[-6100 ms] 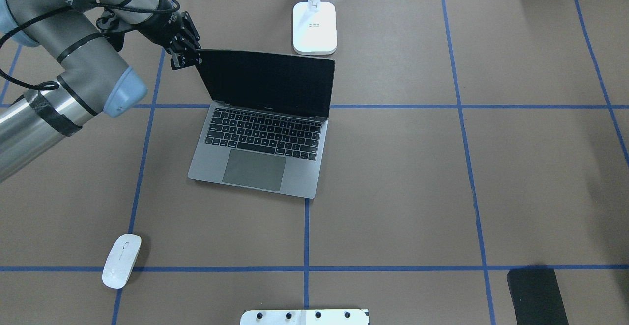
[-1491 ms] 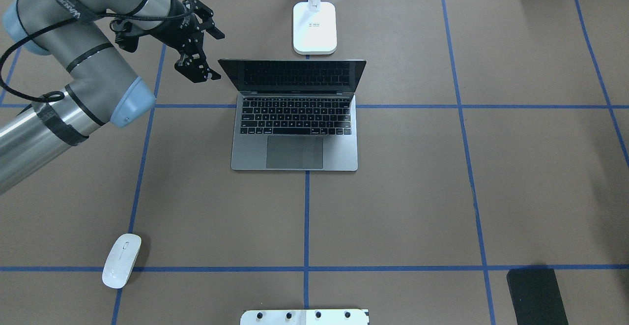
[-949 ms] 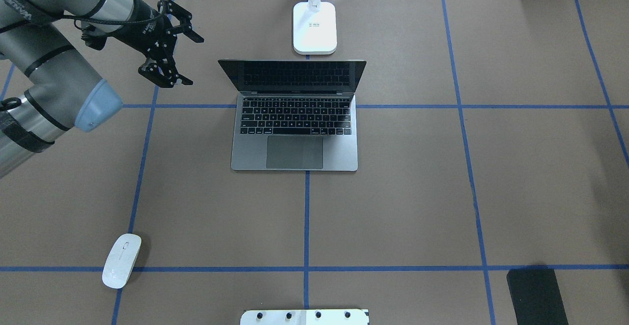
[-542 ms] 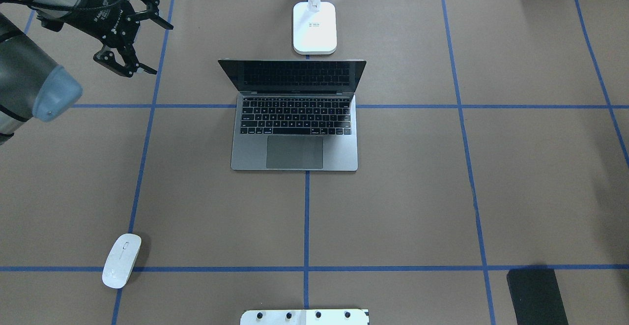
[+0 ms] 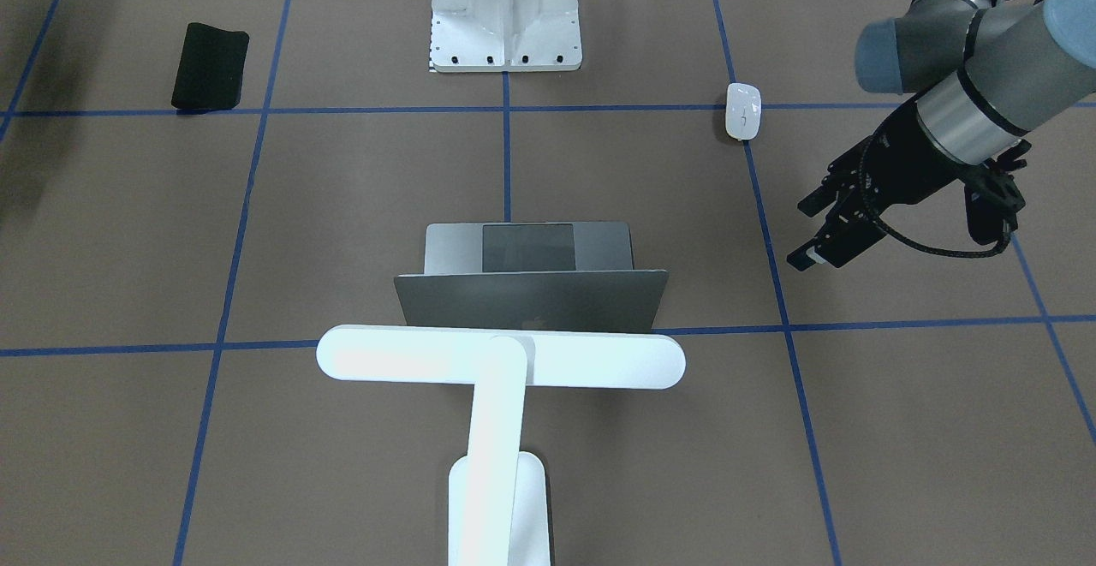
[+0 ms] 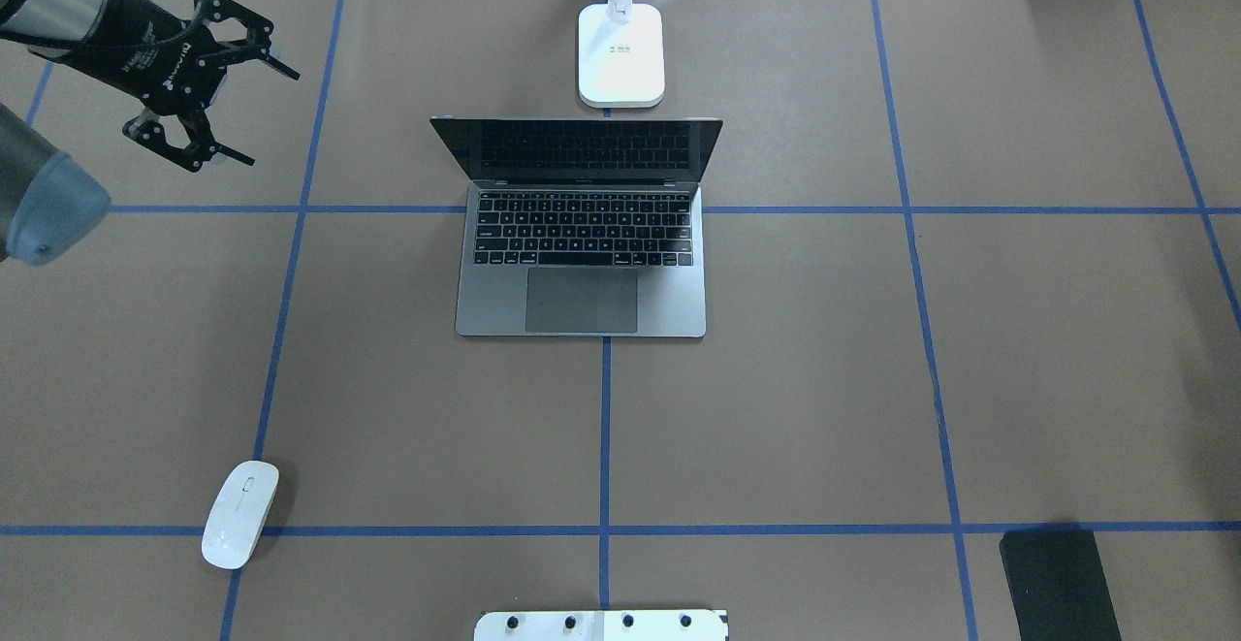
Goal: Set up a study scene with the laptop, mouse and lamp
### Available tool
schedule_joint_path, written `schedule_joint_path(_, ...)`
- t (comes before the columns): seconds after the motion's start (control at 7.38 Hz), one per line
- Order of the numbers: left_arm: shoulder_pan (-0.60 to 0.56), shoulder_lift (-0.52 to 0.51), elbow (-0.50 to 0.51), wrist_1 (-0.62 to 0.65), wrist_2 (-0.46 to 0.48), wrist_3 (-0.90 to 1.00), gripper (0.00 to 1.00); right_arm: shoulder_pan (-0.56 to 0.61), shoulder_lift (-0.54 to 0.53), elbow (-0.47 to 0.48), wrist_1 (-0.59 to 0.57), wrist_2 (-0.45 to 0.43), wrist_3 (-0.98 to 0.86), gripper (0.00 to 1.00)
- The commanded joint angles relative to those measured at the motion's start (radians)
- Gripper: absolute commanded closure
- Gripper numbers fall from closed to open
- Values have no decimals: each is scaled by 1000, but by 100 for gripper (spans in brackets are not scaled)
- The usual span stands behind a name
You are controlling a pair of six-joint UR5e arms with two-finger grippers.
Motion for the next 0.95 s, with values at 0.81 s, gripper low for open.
schedule_joint_path(0.81,-79,173,-10,12,62,510,0,-1,16,-23,-10,6,4,0)
